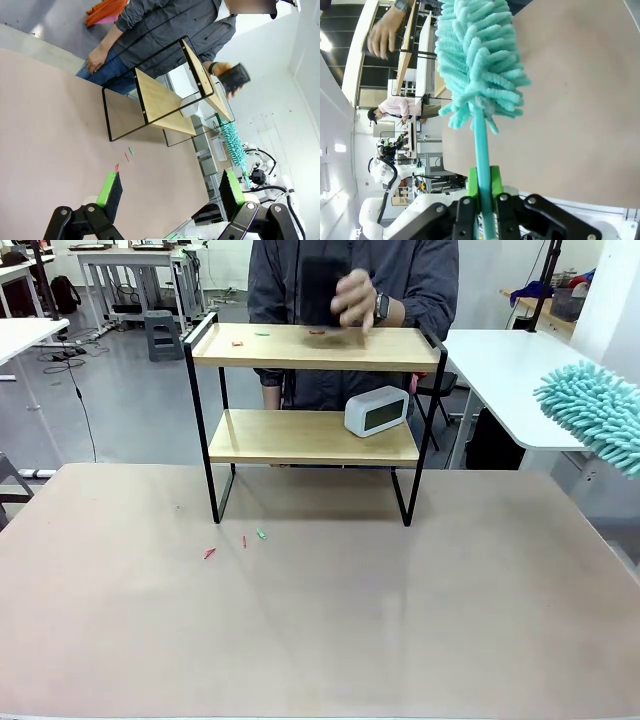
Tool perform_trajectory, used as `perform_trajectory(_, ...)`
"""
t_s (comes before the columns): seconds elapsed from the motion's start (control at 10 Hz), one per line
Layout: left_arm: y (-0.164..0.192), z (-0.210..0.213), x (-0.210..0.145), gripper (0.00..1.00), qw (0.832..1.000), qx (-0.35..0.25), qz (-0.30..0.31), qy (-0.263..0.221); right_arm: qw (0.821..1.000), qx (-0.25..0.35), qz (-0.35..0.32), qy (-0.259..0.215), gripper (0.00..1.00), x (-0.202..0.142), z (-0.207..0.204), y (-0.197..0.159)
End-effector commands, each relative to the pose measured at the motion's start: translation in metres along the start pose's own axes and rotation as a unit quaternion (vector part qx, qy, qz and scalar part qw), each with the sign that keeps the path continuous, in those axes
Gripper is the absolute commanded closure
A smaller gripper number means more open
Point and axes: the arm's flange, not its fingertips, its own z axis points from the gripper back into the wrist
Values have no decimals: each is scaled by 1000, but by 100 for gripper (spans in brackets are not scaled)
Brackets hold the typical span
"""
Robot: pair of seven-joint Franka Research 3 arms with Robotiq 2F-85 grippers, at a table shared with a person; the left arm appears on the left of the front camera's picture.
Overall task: Clean the shelf.
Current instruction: Clean the remaining tier of the Shelf with the Duster once objects are removed.
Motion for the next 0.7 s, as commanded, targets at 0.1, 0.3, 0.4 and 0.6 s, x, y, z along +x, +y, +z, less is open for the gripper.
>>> perform_trajectory(0.1, -1, -2, 1, 0, 1000, -8, -9, -7, 998, -52, 37, -24, 88, 12, -2, 38)
perform_trajectory(0.3, -1, -2, 1, 0, 1000, -8, -9, -7, 975, -142, 165, -52, 88, 50, -32, 161)
perform_trajectory(0.4, -1, -2, 1, 0, 1000, -8, -9, -7, 955, -193, 216, -59, 88, 56, -63, 214)
perform_trajectory(0.6, -1, -2, 1, 0, 1000, -8, -9, -7, 913, -289, 283, -60, 88, 55, -138, 295)
